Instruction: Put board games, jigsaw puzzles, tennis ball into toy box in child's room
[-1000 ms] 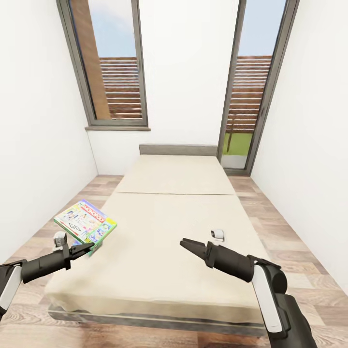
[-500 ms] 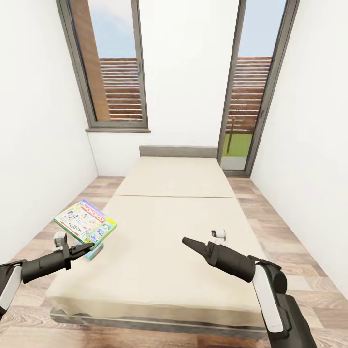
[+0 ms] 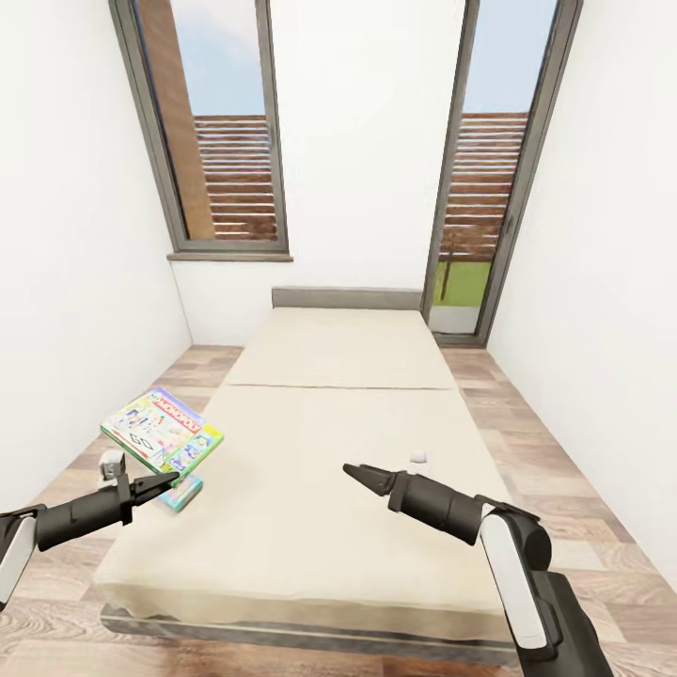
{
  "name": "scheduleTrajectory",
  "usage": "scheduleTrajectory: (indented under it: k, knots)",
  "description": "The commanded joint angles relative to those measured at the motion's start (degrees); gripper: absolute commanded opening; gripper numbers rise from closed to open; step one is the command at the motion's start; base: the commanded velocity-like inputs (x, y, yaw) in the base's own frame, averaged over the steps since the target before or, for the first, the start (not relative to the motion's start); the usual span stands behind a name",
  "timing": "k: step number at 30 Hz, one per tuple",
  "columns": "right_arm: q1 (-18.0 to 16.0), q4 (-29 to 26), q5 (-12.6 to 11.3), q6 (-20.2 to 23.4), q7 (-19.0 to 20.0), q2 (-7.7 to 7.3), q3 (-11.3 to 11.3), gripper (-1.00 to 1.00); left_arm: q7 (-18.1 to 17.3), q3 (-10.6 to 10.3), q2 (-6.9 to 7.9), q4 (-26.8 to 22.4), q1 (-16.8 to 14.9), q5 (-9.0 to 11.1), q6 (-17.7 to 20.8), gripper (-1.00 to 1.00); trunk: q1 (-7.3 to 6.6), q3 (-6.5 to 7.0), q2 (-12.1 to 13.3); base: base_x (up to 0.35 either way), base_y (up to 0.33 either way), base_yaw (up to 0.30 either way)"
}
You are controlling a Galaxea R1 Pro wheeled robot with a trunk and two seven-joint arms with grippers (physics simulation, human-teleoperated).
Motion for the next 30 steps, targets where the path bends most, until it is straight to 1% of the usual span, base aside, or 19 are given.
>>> scheduleTrajectory:
  k: [1, 4, 8, 20, 25, 30]
  knots:
    - [-0.04, -0.03, 0.05, 0.22, -0.07, -0.05, 0.12, 1.0, -0.13, 0.01, 0.13, 0.01, -0.03, -0.04, 0.31, -1.0, -0.23, 0.13, 0.39, 0.0, 0.0, 0.0]
    - [-0.04, -0.09, -0.16, -0.15, -0.64, -0.4, 0.66, 1.0, -0.09, 0.03, 0.48, 0.0, -0.03, -0.04, 0.29, -1.0, -0.89, 0.67, 1.59, 0.0, 0.0, 0.0]
    - [-0.04, -0.1, -0.26, -0.42, -0.67, -0.45, 0.83, 1.0, -0.06, 0.06, 0.57, 0.01, -0.03, -0.04, 0.29, -1.0, -1.77, 1.39, 3.2, 0.0, 0.0, 0.0]
    - [-0.04, -0.11, -0.4, -0.7, -0.84, -0.44, 0.63, 1.0, 0.11, 0.05, 0.47, 0.02, -0.03, -0.12, 0.14, -1.0, -4.4, 3.54, 8.01, 0.0, 0.0, 0.0]
    - [-0.04, -0.11, -0.38, -2.14, -1.13, -0.37, 1.1, 1.0, 0.13, 0.06, 0.51, 0.01, -0.03, -0.13, 0.11, -1.0, -5.5, 4.48, 10.01, 0.0, 0.0, 0.0]
    - [-0.04, -0.11, -0.38, -2.64, -1.0, -0.37, 1.19, 1.0, 0.06, 0.03, 0.51, 0.01, -0.03, -0.13, 0.11, -1.0, -6.6, 5.72, 12.02, 0.0, 0.0, 0.0]
